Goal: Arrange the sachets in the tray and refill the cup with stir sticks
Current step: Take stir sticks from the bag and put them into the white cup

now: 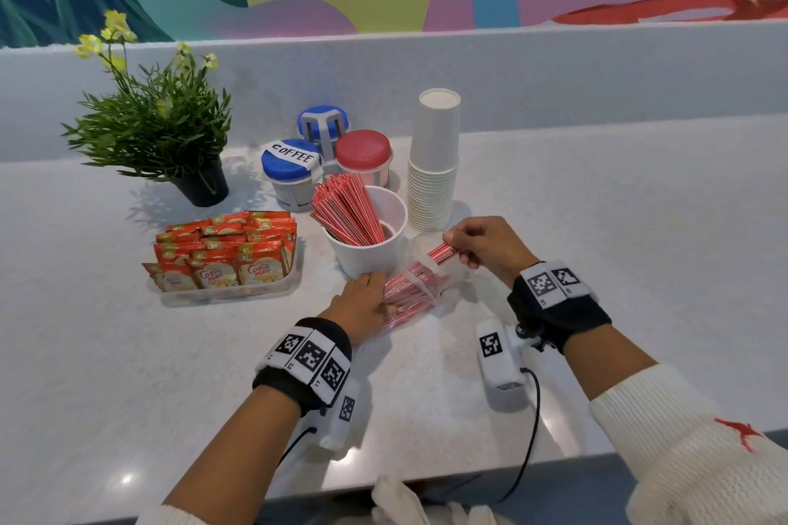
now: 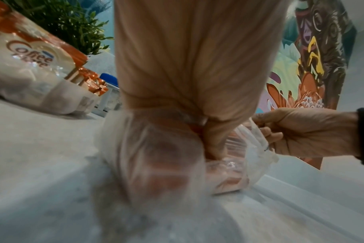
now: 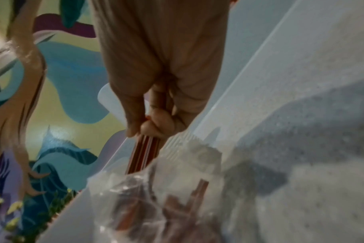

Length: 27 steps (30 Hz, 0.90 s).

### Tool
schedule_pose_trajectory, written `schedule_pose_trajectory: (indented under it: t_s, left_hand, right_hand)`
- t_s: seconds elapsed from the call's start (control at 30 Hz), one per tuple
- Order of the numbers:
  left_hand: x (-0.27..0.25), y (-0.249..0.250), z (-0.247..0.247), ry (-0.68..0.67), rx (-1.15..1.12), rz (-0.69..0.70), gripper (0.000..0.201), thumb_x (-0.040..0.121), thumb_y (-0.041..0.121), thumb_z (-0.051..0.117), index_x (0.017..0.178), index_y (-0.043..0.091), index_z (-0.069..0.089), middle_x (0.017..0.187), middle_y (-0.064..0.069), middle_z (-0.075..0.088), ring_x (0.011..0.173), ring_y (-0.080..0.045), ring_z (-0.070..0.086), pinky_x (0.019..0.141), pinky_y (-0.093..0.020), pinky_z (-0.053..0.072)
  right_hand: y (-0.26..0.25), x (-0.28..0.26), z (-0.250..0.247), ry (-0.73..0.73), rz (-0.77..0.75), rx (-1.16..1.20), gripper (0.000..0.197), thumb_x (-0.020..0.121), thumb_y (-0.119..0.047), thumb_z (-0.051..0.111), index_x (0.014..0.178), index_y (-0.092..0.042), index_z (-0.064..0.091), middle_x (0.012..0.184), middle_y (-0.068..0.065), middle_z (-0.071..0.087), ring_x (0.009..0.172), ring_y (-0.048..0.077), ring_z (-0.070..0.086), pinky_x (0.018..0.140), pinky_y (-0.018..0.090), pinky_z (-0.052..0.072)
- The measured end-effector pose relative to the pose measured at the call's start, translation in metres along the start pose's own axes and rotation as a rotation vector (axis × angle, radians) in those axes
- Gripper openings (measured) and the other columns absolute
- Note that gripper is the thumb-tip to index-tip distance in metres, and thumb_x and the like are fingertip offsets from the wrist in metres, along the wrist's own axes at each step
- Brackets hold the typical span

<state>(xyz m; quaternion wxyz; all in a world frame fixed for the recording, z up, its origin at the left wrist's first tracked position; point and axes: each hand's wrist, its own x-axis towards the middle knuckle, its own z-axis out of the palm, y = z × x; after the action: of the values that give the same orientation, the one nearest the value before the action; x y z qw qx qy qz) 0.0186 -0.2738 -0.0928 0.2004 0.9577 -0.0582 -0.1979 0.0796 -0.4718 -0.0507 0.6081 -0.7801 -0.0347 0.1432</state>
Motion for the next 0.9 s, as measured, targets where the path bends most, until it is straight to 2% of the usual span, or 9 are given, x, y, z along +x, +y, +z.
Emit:
schedule_pose_trajectory:
  t_s: [0.13,0.23,0.3,0.43,0.57,0.7,0.8,0.83,0.9]
  left_hand:
    - [0.001,0.005,-0.001,-0.008,-0.034,-0.021,0.037,0.097,0.034,0.041,0.119,0.005,0.039,0.126,-0.014,0.044,0.118,-0.031,0.043,0.101,-0.047,0.038]
    - [0.004,0.006,0.001,0.008,-0.081,-0.006,0.038,0.097,0.036,0.039,0.119,0.005,0.04,0.127,-0.015,0.046,0.117,-0.031,0.044,0.1,-0.049,0.039]
    - [0.005,0.005,0.002,0.011,-0.091,-0.008,0.037,0.097,0.036,0.038,0.117,0.006,0.041,0.126,-0.015,0.047,0.116,-0.031,0.046,0.099,-0.049,0.04]
    - [0.005,-0.001,0.005,0.029,-0.102,-0.006,0.034,0.097,0.036,0.036,0.116,0.008,0.043,0.124,-0.012,0.051,0.114,-0.03,0.049,0.099,-0.049,0.042]
    - [0.008,-0.003,0.008,0.039,-0.109,0.022,0.033,0.097,0.036,0.035,0.118,0.013,0.047,0.122,-0.008,0.055,0.113,-0.027,0.051,0.098,-0.049,0.043]
    - [0.011,-0.004,0.012,0.037,-0.131,0.054,0.036,0.096,0.036,0.034,0.124,0.017,0.046,0.125,-0.005,0.056,0.115,-0.026,0.052,0.098,-0.05,0.043]
    - [0.006,-0.002,0.009,0.019,-0.145,0.056,0.035,0.097,0.035,0.034,0.124,0.015,0.046,0.125,-0.006,0.056,0.115,-0.026,0.052,0.099,-0.05,0.042]
    - [0.003,0.0,0.006,0.009,-0.143,0.049,0.035,0.098,0.035,0.034,0.123,0.015,0.047,0.124,-0.006,0.057,0.114,-0.026,0.053,0.099,-0.05,0.042]
    - [-0.004,0.005,-0.001,-0.013,-0.13,0.031,0.032,0.098,0.033,0.036,0.117,0.011,0.049,0.119,-0.008,0.059,0.109,-0.026,0.055,0.097,-0.048,0.044]
  right_hand:
    - [0.002,-0.003,0.006,-0.069,0.025,0.312,0.007,0.085,-0.003,0.061,0.08,-0.007,0.059,0.063,0.004,0.059,0.042,0.005,0.046,0.04,0.013,0.039]
    - [0.008,-0.007,0.02,-0.136,0.082,0.356,0.011,0.082,0.003,0.062,0.083,-0.007,0.059,0.051,-0.002,0.057,0.041,0.004,0.047,0.041,0.013,0.04]
    - [0.008,-0.008,0.024,-0.1,0.078,0.353,0.013,0.08,0.006,0.063,0.082,-0.006,0.059,0.049,-0.002,0.055,0.038,0.004,0.045,0.039,0.013,0.039]
    - [-0.002,-0.006,0.017,0.01,-0.019,0.323,0.013,0.078,0.005,0.066,0.079,-0.007,0.061,0.06,0.005,0.058,0.039,0.004,0.043,0.038,0.012,0.036]
    - [-0.005,-0.005,0.018,0.013,-0.041,0.421,0.009,0.081,0.002,0.063,0.085,-0.006,0.06,0.068,0.009,0.056,0.038,0.003,0.041,0.036,0.011,0.035]
    - [-0.001,-0.01,0.041,-0.052,-0.027,0.201,0.009,0.084,-0.012,0.065,0.085,-0.005,0.06,0.063,0.005,0.06,0.044,0.006,0.052,0.048,0.02,0.046]
    - [-0.001,-0.006,0.052,0.084,-0.084,0.001,0.018,0.085,-0.017,0.064,0.09,0.001,0.064,0.082,0.011,0.07,0.073,0.021,0.067,0.071,0.033,0.055]
    - [-0.002,-0.005,0.053,0.13,-0.114,-0.039,0.017,0.085,-0.016,0.063,0.088,0.001,0.064,0.083,0.013,0.069,0.074,0.022,0.066,0.072,0.032,0.055]
    - [-0.008,-0.005,0.053,0.207,-0.19,-0.087,0.015,0.086,-0.013,0.059,0.08,0.001,0.061,0.075,0.011,0.064,0.063,0.016,0.059,0.063,0.019,0.049]
